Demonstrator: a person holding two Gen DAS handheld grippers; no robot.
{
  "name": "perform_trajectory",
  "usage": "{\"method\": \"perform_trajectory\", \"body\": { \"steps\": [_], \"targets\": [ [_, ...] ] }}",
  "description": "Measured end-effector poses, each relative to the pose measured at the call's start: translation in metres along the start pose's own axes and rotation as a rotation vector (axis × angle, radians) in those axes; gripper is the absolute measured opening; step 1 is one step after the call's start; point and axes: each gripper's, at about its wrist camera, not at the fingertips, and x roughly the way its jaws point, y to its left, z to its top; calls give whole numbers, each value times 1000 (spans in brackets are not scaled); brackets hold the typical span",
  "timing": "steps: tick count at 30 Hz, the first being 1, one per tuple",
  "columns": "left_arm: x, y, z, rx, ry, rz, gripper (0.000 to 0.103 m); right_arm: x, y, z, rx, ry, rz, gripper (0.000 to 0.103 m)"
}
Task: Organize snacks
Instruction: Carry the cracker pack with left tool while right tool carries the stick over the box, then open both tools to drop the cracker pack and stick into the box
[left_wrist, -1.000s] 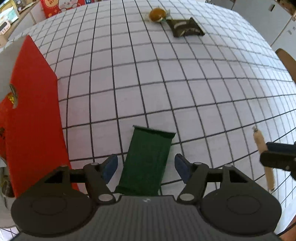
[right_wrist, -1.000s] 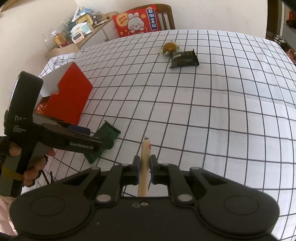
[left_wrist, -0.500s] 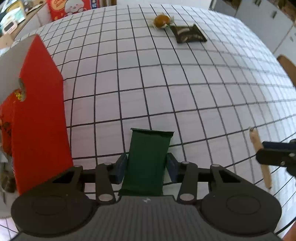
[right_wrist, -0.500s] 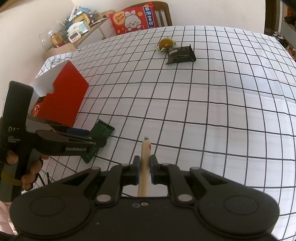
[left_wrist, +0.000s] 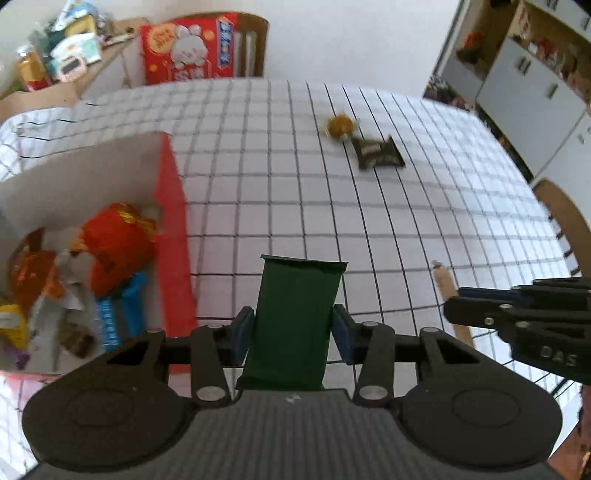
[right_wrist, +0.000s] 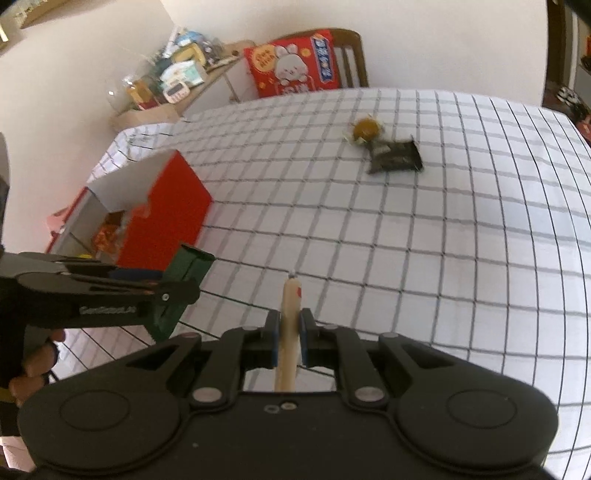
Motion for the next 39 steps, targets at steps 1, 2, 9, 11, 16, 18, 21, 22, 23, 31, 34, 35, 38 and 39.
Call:
{"method": "perform_trajectory", "body": {
  "steps": [1, 2, 9, 11, 16, 18, 21, 22, 23, 31, 34, 35, 38, 39],
  "targets": [
    [-8, 5, 1, -15, -12, -2, 44, -1, 5, 3, -10, -5, 8, 9],
    [-15, 9, 1, -27, -24, -3, 44, -1, 12, 7, -24, -10, 19, 9],
    [-54, 47, 7, -104, -104, 21, 44, 7, 59, 38, -112, -39, 80, 9],
    [-59, 62, 7, -128, -116, 48, 44, 13, 74, 47, -139, -42, 98, 9],
    [-68, 99, 6, -183, -131, 108, 44, 31, 110, 62, -180, -34, 127, 9],
    [-71, 113, 4, -202, -135, 127, 44, 40, 123, 67, -196, -30, 134, 9],
    [-72, 134, 3, -231, -136, 159, 44, 53, 142, 73, -219, -24, 137, 9],
    [-72, 141, 3, -241, -136, 169, 44, 56, 147, 74, -224, -21, 140, 9],
    [-72, 147, 2, -249, -135, 177, 44, 61, 153, 76, -232, -19, 142, 9],
    [-56, 189, 0, -282, -120, 251, 44, 100, 189, 80, -255, 17, 148, 9],
    [-46, 202, -3, -293, -104, 266, 44, 116, 198, 79, -260, 33, 140, 9],
    [-43, 206, -3, -293, -100, 273, 44, 121, 200, 79, -258, 40, 140, 9],
    [-32, 217, -5, -303, -88, 282, 44, 136, 204, 77, -251, 60, 131, 9],
    [-29, 220, -6, -309, -82, 285, 44, 140, 205, 77, -250, 66, 129, 9]
  ]
}}
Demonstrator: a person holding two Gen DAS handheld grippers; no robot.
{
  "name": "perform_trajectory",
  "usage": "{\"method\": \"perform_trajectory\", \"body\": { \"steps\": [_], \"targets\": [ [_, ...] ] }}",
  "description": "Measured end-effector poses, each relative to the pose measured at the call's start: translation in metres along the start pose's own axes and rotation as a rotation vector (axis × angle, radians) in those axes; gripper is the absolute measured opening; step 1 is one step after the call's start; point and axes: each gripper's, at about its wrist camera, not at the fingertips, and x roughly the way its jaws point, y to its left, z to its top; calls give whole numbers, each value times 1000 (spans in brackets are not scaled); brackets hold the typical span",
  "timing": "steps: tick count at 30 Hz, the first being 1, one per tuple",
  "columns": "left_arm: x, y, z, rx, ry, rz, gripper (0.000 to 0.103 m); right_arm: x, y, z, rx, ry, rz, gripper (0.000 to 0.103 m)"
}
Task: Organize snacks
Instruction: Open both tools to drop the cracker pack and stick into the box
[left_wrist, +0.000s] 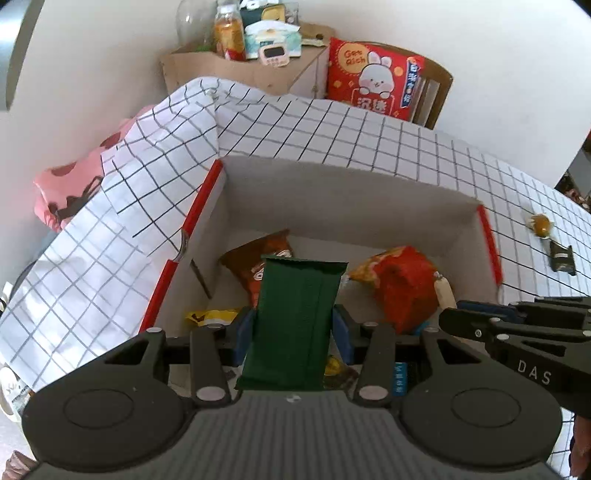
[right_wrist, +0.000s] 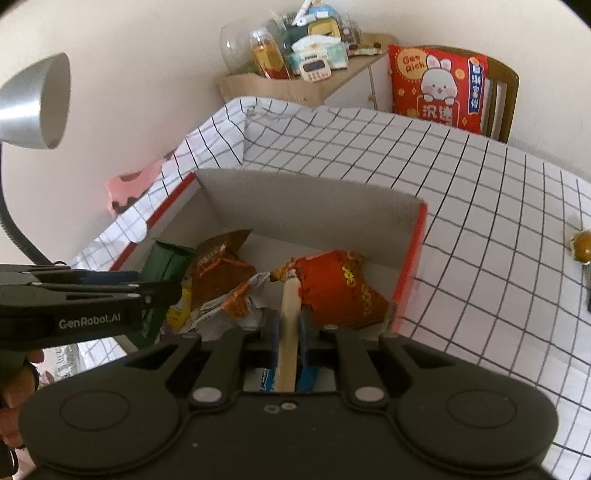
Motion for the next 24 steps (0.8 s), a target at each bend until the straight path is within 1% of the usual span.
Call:
{"method": "perform_trajectory", "body": {
  "steps": [4, 9, 16, 19, 21, 23, 24],
  "targets": [
    [16, 5, -2, 11, 28, 8, 44, 15, 4, -1, -7, 22, -6, 9],
    [31, 4, -9, 26, 69, -2, 45, 28, 9, -6, -13, 58, -16, 9],
    [39, 1, -18, 27, 100, 0, 45, 34, 12, -11, -32, 82, -23, 15],
    [37, 3, -21, 15, 94, -6, 47, 31, 13, -14, -37, 82, -14, 20],
    [34, 4, -22, 10, 84, -11, 50, 28, 14, -15, -38, 81, -10, 21],
    [29, 4, -23, 9, 68, -15, 56, 24, 14, -15, -37, 77, -2, 23],
    [26, 4, -22, 9, 60, -17, 56, 21, 14, -15, -36, 74, 1, 23]
  ]
}}
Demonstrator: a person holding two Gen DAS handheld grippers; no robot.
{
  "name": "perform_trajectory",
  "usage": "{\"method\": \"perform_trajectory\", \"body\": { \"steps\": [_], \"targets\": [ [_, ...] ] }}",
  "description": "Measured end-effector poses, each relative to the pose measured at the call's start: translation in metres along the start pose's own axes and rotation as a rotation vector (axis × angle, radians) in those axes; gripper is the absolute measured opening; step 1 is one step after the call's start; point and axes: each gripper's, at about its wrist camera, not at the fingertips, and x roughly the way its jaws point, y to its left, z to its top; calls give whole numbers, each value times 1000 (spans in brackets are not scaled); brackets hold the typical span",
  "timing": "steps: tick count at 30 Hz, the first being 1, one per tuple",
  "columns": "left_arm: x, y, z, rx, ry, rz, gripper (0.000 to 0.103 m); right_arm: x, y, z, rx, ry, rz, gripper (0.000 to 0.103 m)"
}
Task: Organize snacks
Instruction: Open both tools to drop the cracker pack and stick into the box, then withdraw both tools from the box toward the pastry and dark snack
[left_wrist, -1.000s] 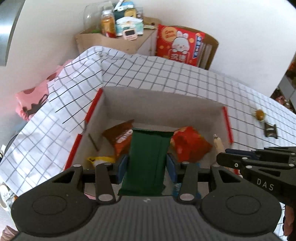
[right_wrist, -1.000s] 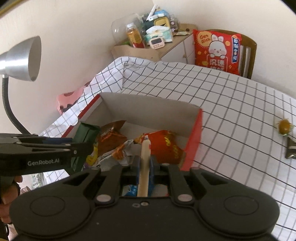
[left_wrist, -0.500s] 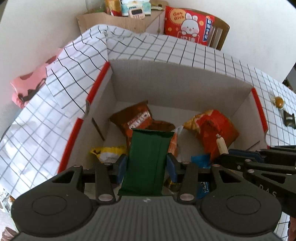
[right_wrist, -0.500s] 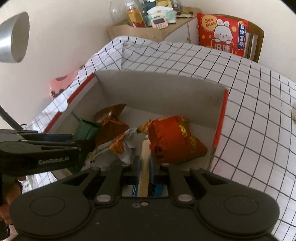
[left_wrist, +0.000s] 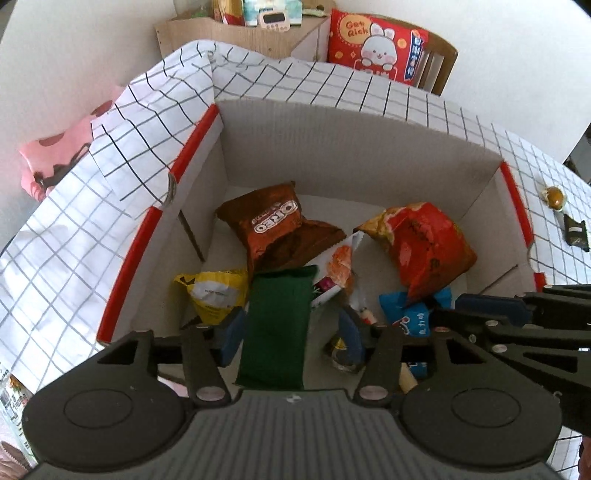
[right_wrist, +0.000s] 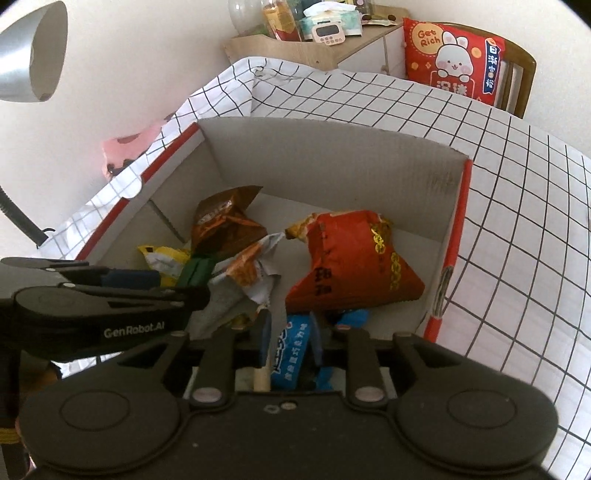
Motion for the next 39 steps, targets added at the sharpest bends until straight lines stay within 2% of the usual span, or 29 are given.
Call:
{"method": "perform_trajectory", "body": {
  "steps": [11, 15, 21, 25, 29, 33, 36, 39],
  "targets": [
    [-48, -12, -3, 19, -105, -43, 57, -47, -5, -5, 0, -71, 29, 29],
    [-67, -22, -3, 27, -149, -60, 63, -68, -13, -9, 17, -100, 32, 31],
    [-93, -41, -4, 42, -200, -92, 63, -100, -28, -20, 46, -158, 28, 36],
    [-107, -64, -7, 75, -227, -98, 63, -124, -41, -30, 63, -202, 22, 44],
    [-116, -92, -11, 112, -228, -138, 65, -147, -55, -41, 80, -244, 1, 51],
    [-118, -124, -15, 148, -223, -188, 66, -168, -76, -56, 106, -274, -35, 64],
    [-115, -149, -17, 173, -218, -217, 66, -179, -96, -66, 139, -282, -68, 65],
    [-111, -173, -17, 190, -217, -239, 66, -189, -118, -77, 171, -288, -104, 71]
  ]
}}
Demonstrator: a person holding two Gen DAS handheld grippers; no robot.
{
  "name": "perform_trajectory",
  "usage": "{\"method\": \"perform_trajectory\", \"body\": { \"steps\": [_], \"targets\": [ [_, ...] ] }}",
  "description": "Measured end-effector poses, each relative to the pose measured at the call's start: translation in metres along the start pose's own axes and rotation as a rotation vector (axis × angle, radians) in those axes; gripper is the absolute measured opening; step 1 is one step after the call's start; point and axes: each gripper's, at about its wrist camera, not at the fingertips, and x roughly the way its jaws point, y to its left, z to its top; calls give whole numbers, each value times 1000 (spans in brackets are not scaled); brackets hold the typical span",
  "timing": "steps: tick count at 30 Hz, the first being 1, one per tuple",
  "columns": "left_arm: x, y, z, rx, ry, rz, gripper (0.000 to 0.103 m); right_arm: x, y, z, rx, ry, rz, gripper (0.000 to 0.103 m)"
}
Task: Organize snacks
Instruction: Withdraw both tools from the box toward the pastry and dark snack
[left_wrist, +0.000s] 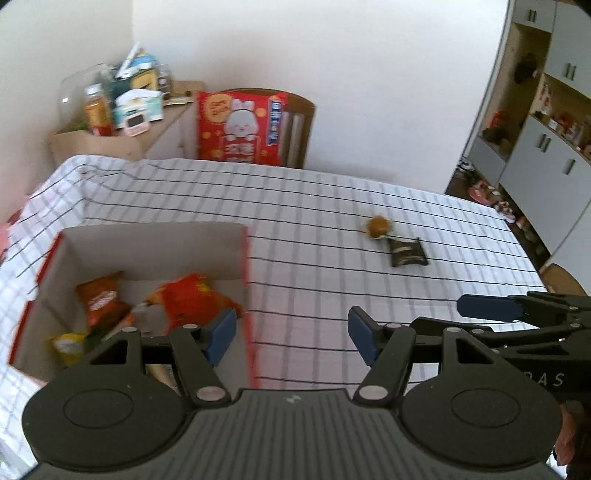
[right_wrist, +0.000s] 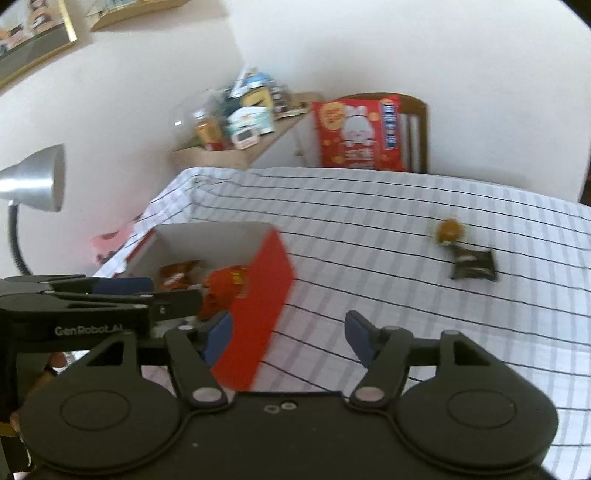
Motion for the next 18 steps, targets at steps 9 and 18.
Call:
{"method": "perform_trajectory", "body": {
  "steps": [9, 18],
  "targets": [
    [44, -65, 17, 14, 5, -43, 74, -20, -68, -5, 16, -27, -102, 96],
    [113, -104, 53, 16, 62, -35, 74, -3, -140, 12, -12, -29, -158, 102]
  ]
}}
